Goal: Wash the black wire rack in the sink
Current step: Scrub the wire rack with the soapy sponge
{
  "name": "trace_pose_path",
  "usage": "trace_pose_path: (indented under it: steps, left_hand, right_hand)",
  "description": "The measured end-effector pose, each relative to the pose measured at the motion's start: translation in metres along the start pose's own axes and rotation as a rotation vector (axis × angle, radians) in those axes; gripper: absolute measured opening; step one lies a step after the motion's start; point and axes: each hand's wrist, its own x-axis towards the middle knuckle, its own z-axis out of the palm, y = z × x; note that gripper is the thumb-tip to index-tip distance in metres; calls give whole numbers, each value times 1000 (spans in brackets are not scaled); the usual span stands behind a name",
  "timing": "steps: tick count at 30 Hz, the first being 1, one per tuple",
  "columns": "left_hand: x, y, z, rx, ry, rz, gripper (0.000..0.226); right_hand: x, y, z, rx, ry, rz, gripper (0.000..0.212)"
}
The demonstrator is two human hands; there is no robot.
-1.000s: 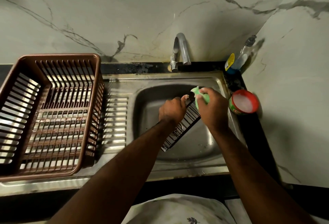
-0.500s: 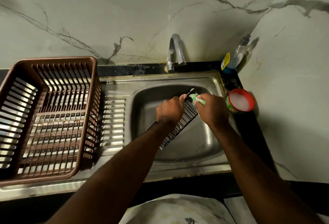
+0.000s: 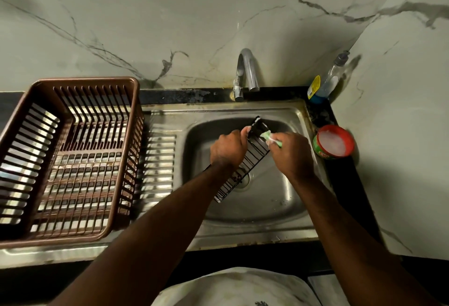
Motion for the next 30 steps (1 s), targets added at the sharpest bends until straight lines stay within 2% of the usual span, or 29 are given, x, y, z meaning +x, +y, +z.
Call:
trace_pose_path:
  steps: [6, 10, 13, 15, 17, 19, 23, 26, 30]
  left_hand:
    - [-12, 6, 8, 89, -67, 97, 63]
    - [-10, 2, 10, 39, -29, 48, 66]
    - [-5, -8, 9, -25, 3, -25, 66]
    - [-5, -11, 7, -32, 3, -24, 65]
    - [-5, -12, 7, -47, 8, -12, 65]
    - [-5, -11, 7, -58, 10, -4, 64]
    - [-7, -9, 7, 9, -17, 42, 62]
    - [-9, -10, 9, 36, -20, 62, 61]
    - [-8, -21, 9, -27, 14, -21, 69]
  right_hand:
    - [6, -12, 5, -30, 21, -1, 12]
    - [7, -10, 3, -35, -5, -28, 13]
    - [-1, 4, -1, 66, -31, -40, 18]
    - [-2, 7, -6, 192, -7, 43, 21]
    - [1, 6, -10, 295, 90, 144, 21]
    - [10, 2, -10, 316, 164, 195, 22]
    - [27, -6, -1, 198, 46, 155, 28]
    - [31, -11, 7, 137, -22, 114, 25]
    - [19, -9, 5, 55, -56, 72, 16]
